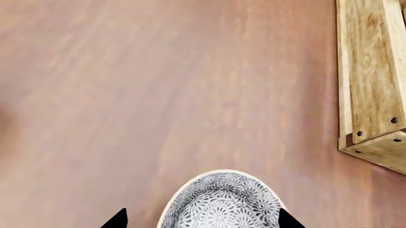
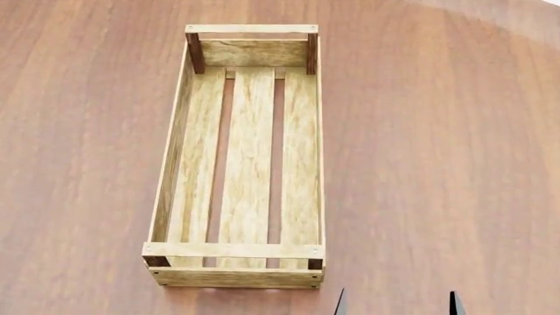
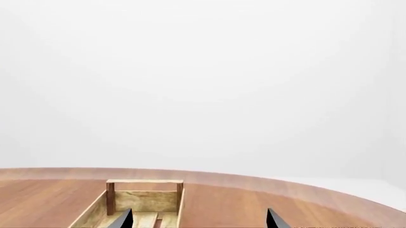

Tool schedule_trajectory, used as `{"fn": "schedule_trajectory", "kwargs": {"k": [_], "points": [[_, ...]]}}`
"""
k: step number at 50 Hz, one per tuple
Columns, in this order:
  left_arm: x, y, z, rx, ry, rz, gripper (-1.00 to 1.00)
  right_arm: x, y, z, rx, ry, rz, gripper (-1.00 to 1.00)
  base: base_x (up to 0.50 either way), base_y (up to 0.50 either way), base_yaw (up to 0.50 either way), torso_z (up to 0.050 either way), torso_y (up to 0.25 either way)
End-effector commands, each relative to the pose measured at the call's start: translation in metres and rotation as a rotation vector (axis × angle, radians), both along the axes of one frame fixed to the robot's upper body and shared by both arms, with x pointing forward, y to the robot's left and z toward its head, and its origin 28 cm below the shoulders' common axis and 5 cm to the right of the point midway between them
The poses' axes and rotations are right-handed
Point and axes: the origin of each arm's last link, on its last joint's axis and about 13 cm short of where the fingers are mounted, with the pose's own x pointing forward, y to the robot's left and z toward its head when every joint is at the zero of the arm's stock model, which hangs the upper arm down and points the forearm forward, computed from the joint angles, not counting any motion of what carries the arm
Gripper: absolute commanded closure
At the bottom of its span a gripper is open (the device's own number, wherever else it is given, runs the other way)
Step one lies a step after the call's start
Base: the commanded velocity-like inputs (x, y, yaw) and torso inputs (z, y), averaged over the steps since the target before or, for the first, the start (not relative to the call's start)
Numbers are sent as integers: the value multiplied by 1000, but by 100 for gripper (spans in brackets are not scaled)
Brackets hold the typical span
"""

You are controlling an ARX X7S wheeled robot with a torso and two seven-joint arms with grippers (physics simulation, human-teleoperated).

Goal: Stack the right bowl on the left bowl and place them in the tray.

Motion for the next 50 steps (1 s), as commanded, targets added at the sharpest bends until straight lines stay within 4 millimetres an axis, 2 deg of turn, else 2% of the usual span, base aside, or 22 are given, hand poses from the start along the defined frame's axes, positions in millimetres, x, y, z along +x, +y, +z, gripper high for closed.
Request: {"fn": "schedule_trajectory", "kwargs": {"k": [1, 19, 50], "points": [[-6, 2, -2, -12, -5, 16, -100, 1, 0, 0, -14, -8, -7, -100, 0, 0, 0, 0, 0], [-11, 3, -12, -42, 31, 32, -100, -1, 0, 0, -17, -6, -7, -100, 0, 0, 0, 0, 0], [-8, 6, -25, -57, 64, 47, -100, 0, 0, 0, -30, -3, -8, -100, 0, 0, 0, 0, 0]]}}
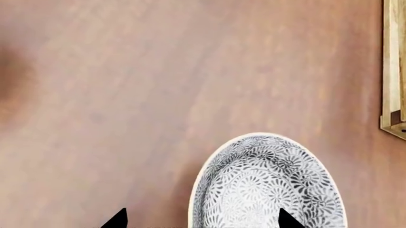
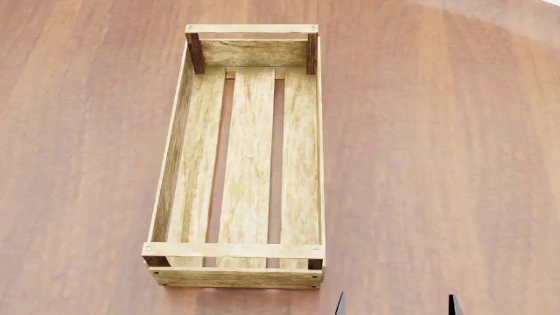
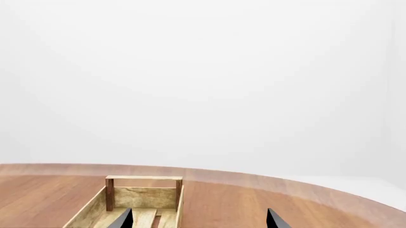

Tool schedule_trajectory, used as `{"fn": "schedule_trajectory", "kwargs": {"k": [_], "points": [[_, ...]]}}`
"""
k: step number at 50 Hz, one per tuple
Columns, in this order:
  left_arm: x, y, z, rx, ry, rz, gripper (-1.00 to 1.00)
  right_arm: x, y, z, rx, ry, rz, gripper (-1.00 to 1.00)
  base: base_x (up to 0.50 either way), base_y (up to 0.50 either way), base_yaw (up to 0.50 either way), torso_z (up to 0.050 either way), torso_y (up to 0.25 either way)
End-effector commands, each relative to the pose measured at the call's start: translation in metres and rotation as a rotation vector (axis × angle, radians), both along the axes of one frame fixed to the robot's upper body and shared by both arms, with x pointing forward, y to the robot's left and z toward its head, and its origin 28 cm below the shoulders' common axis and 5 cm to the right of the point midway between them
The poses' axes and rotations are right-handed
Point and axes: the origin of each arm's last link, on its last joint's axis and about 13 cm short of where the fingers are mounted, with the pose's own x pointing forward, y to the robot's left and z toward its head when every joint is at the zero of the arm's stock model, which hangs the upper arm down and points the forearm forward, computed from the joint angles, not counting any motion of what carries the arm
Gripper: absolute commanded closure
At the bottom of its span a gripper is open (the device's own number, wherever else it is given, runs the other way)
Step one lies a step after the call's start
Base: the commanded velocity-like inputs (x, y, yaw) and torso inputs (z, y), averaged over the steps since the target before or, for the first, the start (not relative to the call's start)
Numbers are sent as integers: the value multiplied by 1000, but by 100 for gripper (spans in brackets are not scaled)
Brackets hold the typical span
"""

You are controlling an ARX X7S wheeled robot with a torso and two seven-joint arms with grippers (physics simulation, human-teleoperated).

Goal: Stack the right bowl on the left bowl and place them in the tray.

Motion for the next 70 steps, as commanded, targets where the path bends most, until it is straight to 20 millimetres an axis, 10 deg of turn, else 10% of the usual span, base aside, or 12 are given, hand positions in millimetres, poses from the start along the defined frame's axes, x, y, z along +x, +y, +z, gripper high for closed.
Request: {"fn": "schedule_trajectory", "kwargs": {"k": [1, 52, 53, 70], "points": [[1, 1, -3, -18, -15, 7, -100, 1, 0, 2, -22, -12, -3, -100, 0, 0, 0, 0, 0], [5, -1, -22, 0, 30, -11, -100, 2, 1, -3, -33, 3, -4, -100, 0, 0, 0, 0, 0], [5, -1, -22, 0, 30, -11, 100, 2, 2, -3, -33, 3, -3, -100, 0, 0, 0, 0, 0], [3, -4, -18, 19, 0, -42, 100, 2, 2, -4, -44, 9, 2, -100, 0, 0, 0, 0, 0]]}}
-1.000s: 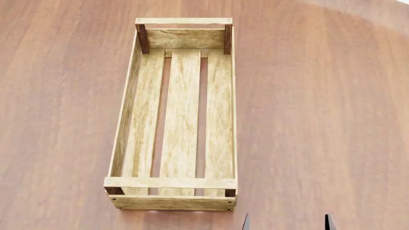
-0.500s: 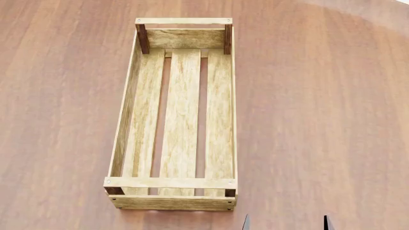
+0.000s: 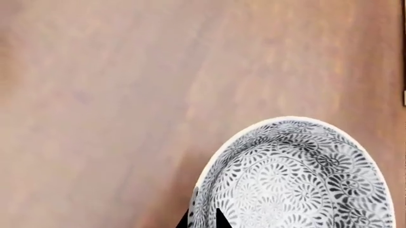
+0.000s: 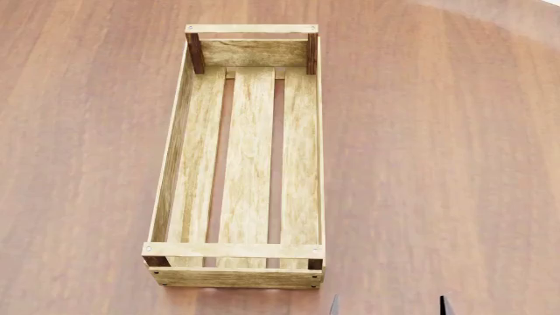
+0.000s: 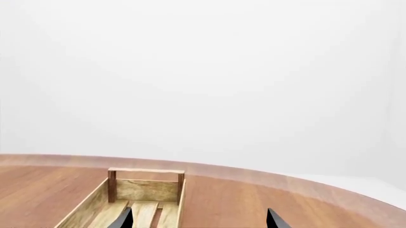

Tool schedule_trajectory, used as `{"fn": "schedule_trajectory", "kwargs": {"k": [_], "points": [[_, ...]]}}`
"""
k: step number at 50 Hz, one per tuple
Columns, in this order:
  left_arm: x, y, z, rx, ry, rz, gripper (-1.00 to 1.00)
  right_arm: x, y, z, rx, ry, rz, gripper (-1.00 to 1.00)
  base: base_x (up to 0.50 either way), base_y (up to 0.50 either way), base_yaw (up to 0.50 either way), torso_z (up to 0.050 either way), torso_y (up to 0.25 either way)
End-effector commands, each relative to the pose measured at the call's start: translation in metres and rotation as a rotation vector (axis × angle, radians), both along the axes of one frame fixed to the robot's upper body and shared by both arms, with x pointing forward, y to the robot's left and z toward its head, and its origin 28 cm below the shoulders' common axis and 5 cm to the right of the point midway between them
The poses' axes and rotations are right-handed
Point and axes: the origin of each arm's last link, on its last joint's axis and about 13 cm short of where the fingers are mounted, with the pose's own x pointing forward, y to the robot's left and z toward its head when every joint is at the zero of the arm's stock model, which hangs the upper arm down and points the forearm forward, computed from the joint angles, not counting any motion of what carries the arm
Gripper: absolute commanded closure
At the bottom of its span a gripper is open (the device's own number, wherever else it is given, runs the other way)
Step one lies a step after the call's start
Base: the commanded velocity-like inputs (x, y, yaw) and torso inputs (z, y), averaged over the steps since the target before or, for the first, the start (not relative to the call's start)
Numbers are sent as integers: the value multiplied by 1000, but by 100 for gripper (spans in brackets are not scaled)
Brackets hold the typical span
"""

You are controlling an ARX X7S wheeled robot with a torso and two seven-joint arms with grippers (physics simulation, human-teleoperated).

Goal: Stack the right bowl on the left bowl and place them in the tray.

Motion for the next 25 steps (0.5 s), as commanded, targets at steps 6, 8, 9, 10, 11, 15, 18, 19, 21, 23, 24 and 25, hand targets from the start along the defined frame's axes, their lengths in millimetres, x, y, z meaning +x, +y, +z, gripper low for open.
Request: {"fn": "schedule_trajectory", "kwargs": {"k": [6, 8, 9, 10, 11, 15, 18, 19, 21, 23, 24, 25], "points": [[-1, -3, 9, 28, -74, -38, 100, 2, 1, 0, -23, -7, 1, -100, 0, 0, 0, 0, 0], [-1, -4, 16, 54, -111, -53, 100, 2, 1, 0, -24, -5, 4, -100, 0, 0, 0, 0, 0], [-1, -4, 19, 64, -122, -57, 100, 2, 1, 1, -25, -6, 4, -100, 0, 0, 0, 0, 0], [0, -5, 23, 81, -141, -66, 100, 2, 1, 1, -25, -6, 5, -100, 0, 0, 0, 0, 0], [0, -5, 26, 98, -158, -71, 100, 2, 1, 1, -24, -6, 5, -100, 0, 0, 0, 0, 0], [2, -6, 40, 172, -241, -106, 100, 2, 1, 1, -21, -6, 5, -100, 0, 0, 0, 0, 0], [3, -8, 51, 225, -298, -133, 100, 2, 1, 1, -20, -5, 5, -100, 0, 0, 0, 0, 0], [4, -8, 55, 253, -327, -148, 100, 2, 1, 1, -19, -5, 6, -100, 0, 0, 0, 0, 0], [5, -9, 60, 271, -352, -163, 100, 2, 1, 1, -18, -5, 6, -100, 0, 0, 0, 0, 0], [6, -10, 68, 296, -389, -179, 100, 3, 0, 1, -17, -5, 6, -100, 0, 0, 0, 0, 0], [6, -9, 70, 306, -402, -182, 100, 3, 0, 1, -16, -5, 6, -100, 0, 0, 0, 0, 0], [7, -9, 75, 323, -422, -179, 100, 3, 0, 0, -15, -5, 5, -100, 0, 0, 0, 0, 0]]}}
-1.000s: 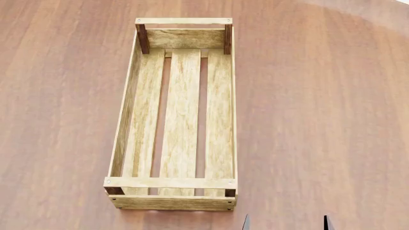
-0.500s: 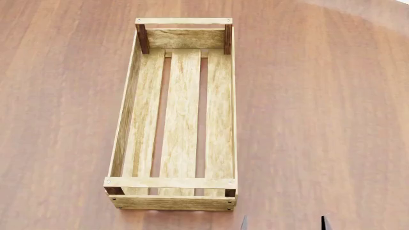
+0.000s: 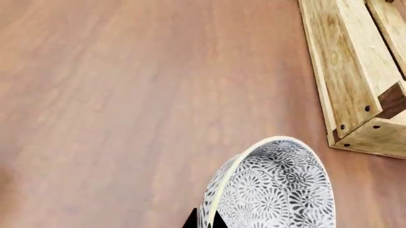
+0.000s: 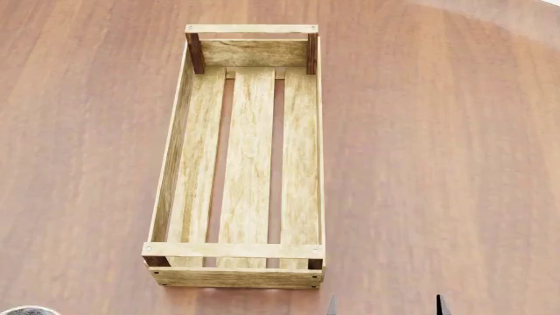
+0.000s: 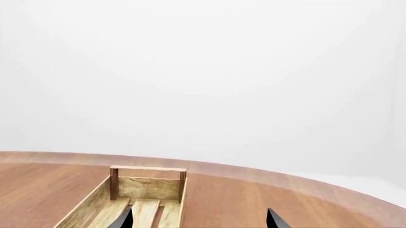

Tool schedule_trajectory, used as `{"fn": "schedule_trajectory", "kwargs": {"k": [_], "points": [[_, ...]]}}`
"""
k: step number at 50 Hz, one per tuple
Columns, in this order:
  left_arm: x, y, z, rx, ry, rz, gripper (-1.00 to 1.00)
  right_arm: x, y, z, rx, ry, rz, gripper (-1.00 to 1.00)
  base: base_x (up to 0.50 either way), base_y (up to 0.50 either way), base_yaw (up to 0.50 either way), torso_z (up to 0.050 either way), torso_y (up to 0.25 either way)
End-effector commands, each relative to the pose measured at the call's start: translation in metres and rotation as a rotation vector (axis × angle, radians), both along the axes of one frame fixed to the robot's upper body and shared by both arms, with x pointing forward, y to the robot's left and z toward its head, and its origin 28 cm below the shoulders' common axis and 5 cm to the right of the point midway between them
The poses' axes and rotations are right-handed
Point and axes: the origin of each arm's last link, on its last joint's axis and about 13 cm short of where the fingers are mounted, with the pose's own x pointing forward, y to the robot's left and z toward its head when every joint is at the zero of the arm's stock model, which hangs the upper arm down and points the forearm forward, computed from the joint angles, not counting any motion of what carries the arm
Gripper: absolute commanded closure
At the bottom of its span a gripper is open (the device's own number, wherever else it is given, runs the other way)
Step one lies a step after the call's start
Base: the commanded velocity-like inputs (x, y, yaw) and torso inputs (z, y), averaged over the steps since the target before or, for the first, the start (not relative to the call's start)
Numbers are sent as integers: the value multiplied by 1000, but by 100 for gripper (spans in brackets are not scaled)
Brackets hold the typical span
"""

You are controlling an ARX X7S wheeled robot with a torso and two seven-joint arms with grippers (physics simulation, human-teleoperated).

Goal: Stack the right bowl on the left bowl and place them in the tray.

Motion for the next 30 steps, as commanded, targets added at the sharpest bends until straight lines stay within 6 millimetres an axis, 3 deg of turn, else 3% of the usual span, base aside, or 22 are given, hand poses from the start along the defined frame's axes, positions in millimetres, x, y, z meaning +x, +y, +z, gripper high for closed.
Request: {"fn": "schedule_trajectory", "kwargs": {"k": [1, 13, 30], "points": [[4, -3, 40, 122, -212, -71, 100, 2, -1, 1, -8, -11, -3, -100, 0, 0, 0, 0, 0], [-7, 24, 81, 129, -330, 77, 100, 1, -1, 0, 2, -10, 3, -100, 0, 0, 0, 0, 0], [-39, 60, 112, 104, -411, 287, 100, 1, 1, -2, 4, -5, 15, -100, 0, 0, 0, 0, 0]]}}
